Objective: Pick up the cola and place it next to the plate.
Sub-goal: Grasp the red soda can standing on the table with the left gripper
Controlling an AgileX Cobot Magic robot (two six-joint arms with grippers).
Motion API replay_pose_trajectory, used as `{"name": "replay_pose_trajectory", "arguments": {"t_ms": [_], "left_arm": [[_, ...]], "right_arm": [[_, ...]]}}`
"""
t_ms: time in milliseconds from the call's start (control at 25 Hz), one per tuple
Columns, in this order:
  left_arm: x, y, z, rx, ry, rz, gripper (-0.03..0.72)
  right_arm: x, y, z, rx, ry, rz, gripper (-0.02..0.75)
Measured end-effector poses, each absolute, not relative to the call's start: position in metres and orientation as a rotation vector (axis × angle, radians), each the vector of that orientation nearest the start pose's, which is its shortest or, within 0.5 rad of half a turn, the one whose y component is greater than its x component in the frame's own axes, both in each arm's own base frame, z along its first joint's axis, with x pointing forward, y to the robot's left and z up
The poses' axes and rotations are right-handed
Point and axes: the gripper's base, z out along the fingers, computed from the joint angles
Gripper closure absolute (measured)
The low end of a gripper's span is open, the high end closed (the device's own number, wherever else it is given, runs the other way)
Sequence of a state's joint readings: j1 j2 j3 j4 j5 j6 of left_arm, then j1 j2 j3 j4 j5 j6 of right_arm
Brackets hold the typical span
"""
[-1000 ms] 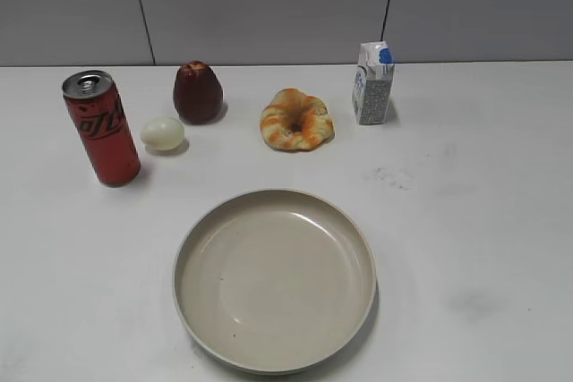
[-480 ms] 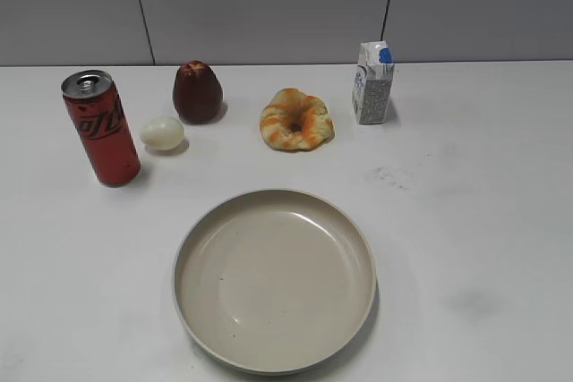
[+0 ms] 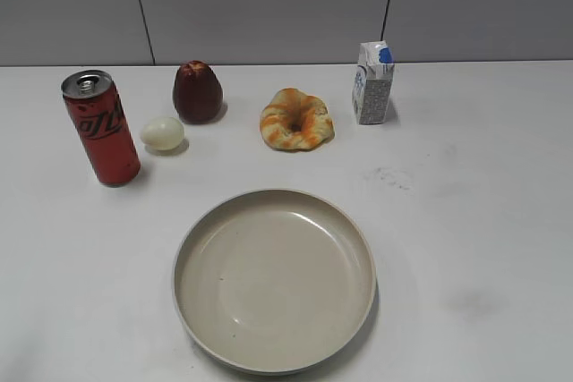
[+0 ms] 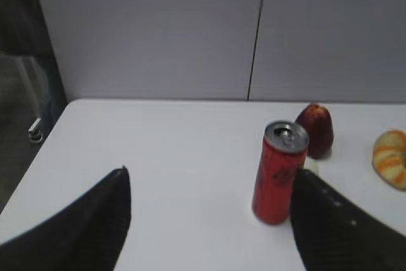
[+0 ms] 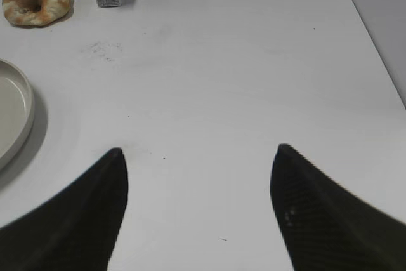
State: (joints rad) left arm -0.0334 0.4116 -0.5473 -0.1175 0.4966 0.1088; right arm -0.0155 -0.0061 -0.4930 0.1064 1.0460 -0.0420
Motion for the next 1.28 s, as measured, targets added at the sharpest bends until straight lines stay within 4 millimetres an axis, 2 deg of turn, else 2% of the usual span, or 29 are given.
{"name": "replay_pose_trajectory", "arguments": {"t_ms": [200,280,440,560,720,800,960,1080,1280], "left_arm": [[0.156,-0.017,0.338,0.108,1.946,-0.106,0.100],[0.187,-0.026,0.350,0.142,1.990,-0.128,0.100],[0.251,-0.050,0.358,0.228,2.150,-0.168,0.100],[0.291,-0.070,0.352,0.321,2.312,-0.185,0.100],[0.334,-0.092,0.329,0.420,2.574,-0.218,0.100],[0.351,-0.099,0.311,0.444,2.687,-0.237,0.100],[0.374,-0.105,0.282,0.459,2.791,-0.242,0.096],[0.381,-0.107,0.269,0.461,2.816,-0.243,0.073],[0.386,-0.108,0.261,0.458,2.814,-0.241,0.059]], "right_arm": [[-0.005,0.008,0.277,-0.031,2.027,0.091,0.202],[-0.005,0.008,0.277,-0.031,2.027,0.091,0.202],[-0.005,0.008,0.277,-0.031,2.027,0.091,0.202],[-0.005,0.008,0.277,-0.031,2.027,0.091,0.202],[-0.005,0.008,0.277,-0.031,2.027,0.091,0.202],[-0.005,0.008,0.277,-0.031,2.027,0.091,0.202],[-0.005,0.008,0.277,-0.031,2.027,0.091,0.202],[-0.005,0.008,0.277,-0.031,2.027,0.091,0.202],[-0.005,0.008,0.277,-0.031,2.027,0.091,0.202]]}}
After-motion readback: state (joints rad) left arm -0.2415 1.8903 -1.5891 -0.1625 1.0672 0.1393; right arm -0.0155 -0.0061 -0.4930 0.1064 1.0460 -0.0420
